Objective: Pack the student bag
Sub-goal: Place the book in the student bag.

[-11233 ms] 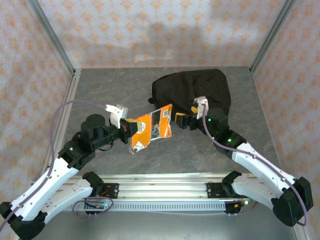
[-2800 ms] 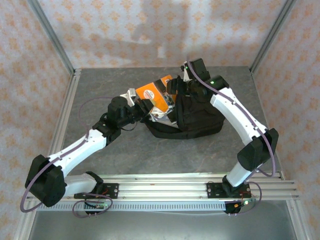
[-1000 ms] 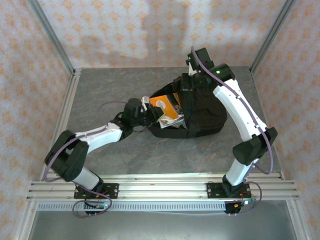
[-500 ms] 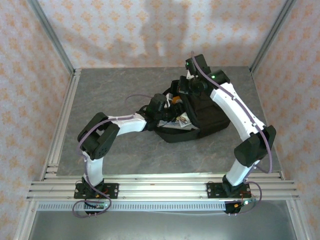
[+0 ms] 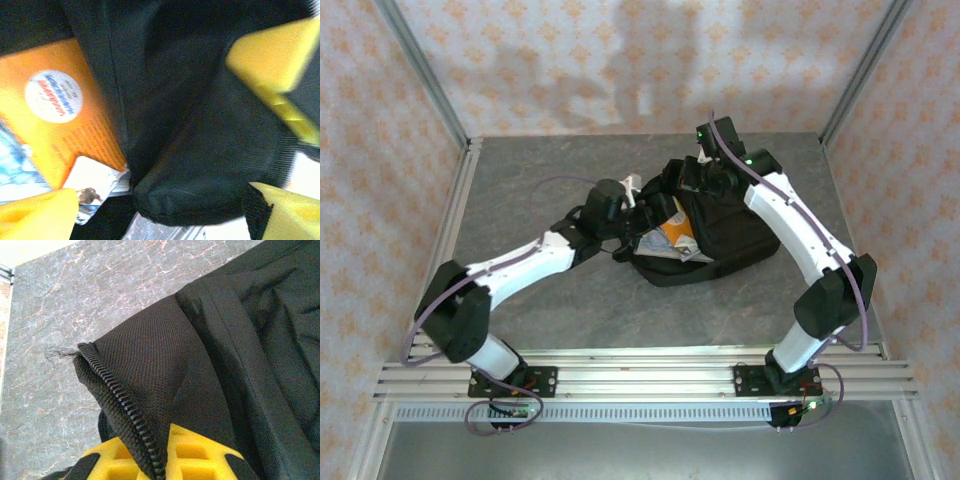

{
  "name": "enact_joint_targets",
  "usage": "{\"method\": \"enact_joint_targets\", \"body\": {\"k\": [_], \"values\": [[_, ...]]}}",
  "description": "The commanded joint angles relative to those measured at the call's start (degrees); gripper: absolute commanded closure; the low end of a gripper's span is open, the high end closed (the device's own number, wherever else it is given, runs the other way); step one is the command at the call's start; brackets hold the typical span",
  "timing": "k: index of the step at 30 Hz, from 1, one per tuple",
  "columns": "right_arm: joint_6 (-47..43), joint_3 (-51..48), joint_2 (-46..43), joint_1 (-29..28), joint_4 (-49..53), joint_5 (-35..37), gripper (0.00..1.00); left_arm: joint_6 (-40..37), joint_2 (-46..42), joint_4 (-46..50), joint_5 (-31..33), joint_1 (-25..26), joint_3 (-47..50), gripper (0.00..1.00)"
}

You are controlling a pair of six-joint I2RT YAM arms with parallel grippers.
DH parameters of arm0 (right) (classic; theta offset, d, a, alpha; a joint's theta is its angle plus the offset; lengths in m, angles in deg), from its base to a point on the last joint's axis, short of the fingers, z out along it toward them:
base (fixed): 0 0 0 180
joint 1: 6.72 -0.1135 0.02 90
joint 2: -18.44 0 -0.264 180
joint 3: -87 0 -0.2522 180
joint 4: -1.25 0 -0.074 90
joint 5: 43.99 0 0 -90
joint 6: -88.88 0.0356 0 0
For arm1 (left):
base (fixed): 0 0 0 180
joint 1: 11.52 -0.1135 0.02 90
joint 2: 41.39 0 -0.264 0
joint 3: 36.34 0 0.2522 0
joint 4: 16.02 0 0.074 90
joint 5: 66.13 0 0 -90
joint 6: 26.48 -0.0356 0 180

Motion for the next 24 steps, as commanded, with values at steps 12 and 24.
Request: {"method": "enact_joint_targets", "body": {"k": [12,24], "values": [[-3.57,-8.99,-2.97,-2.1,-1.79,-2.12,1.0,-8.87,-20.71,22.78,26.56,-6.59,8.65,0.29],[-8.64,-15.26,-0.39,-9.41,0.07,2.62,1.0,-9.11,-15.51,20.09,28.5,-6.66,10.09,0.37]]}}
